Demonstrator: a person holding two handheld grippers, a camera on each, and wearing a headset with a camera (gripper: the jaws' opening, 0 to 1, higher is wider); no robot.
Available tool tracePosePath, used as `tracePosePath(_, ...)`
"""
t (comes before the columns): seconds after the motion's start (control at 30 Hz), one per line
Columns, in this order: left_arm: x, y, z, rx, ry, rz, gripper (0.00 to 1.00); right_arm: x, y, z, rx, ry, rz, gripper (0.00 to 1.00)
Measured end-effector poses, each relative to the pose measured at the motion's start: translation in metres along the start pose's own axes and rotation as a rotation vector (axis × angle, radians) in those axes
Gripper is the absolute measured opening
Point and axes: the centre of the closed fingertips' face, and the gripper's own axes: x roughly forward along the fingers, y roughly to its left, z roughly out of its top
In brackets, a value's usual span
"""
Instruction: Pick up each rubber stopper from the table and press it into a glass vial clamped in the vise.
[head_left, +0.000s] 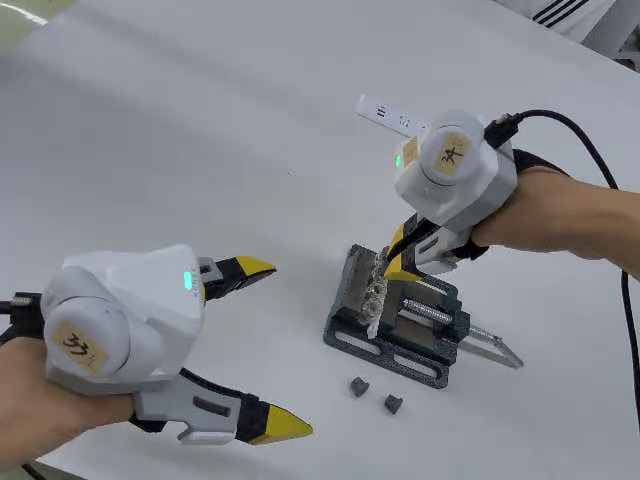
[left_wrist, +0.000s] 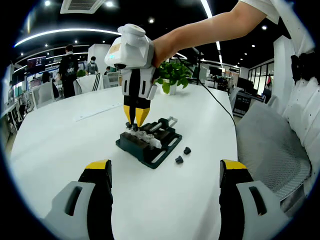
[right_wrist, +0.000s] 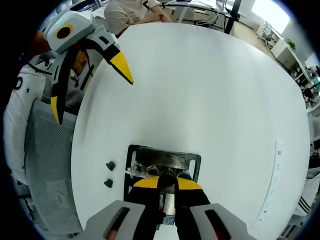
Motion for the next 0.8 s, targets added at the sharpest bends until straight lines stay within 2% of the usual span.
tracePosePath(0.7, 0.0044, 0.0014, 0.0025, -0.014, -0.015, -0.003, 0.87, 0.0028, 0.0001, 0.002, 0.024, 0.021, -0.011, 0.04)
tracePosePath(0.8, 0.0055, 0.002, 0.0034, -0.011, -0.016, -0.004, 0.87, 0.0038, -0.0023, 0.0013, 0.044, 0.015, -0.007, 0.04)
